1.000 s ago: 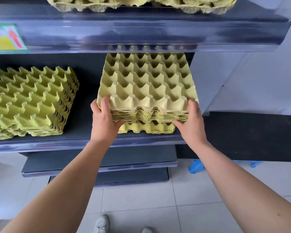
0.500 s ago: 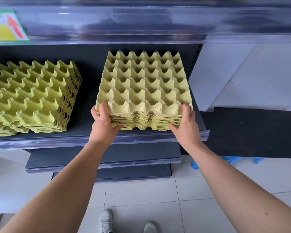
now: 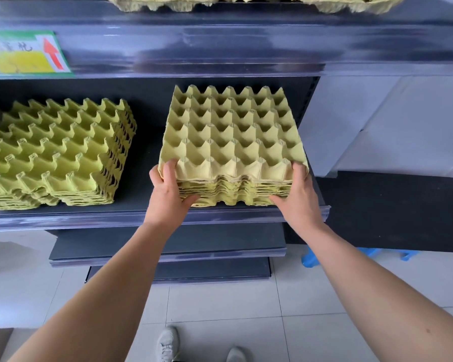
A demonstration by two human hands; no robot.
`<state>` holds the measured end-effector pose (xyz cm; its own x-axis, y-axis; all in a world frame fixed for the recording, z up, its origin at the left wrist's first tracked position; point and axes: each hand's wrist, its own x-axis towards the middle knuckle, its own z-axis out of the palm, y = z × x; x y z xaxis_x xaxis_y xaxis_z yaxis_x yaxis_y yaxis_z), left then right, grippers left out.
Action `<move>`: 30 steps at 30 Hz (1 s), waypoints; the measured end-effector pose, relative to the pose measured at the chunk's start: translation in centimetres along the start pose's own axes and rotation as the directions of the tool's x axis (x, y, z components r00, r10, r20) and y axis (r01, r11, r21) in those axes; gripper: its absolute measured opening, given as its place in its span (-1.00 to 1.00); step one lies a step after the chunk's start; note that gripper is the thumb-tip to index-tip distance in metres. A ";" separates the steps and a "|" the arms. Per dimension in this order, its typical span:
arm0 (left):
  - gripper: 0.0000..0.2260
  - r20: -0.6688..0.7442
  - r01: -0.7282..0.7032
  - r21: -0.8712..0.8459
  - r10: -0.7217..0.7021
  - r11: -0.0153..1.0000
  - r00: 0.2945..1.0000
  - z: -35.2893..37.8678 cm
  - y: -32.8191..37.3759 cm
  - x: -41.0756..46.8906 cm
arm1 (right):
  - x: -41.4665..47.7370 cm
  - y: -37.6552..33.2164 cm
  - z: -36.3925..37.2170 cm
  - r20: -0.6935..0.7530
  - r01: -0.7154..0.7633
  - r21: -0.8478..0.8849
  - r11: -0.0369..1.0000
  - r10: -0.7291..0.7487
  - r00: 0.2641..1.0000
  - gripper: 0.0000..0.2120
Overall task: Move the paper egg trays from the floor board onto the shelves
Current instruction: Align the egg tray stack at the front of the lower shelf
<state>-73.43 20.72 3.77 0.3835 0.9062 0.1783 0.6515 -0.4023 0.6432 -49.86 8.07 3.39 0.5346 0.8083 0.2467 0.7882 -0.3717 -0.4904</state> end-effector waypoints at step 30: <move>-0.20 0.033 -0.065 0.247 0.059 0.967 0.998 -2.4 0.8 2.6 | 2.9 -1.3 -2.2 0.055 0.133 -0.121 0.984 -0.127 0.990 -0.17</move>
<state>-73.54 23.09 6.53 0.4426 0.8761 0.1914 0.7664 -0.4804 0.4264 -48.68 9.89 6.59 0.4123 0.8730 0.2604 0.8835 -0.3135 -0.3480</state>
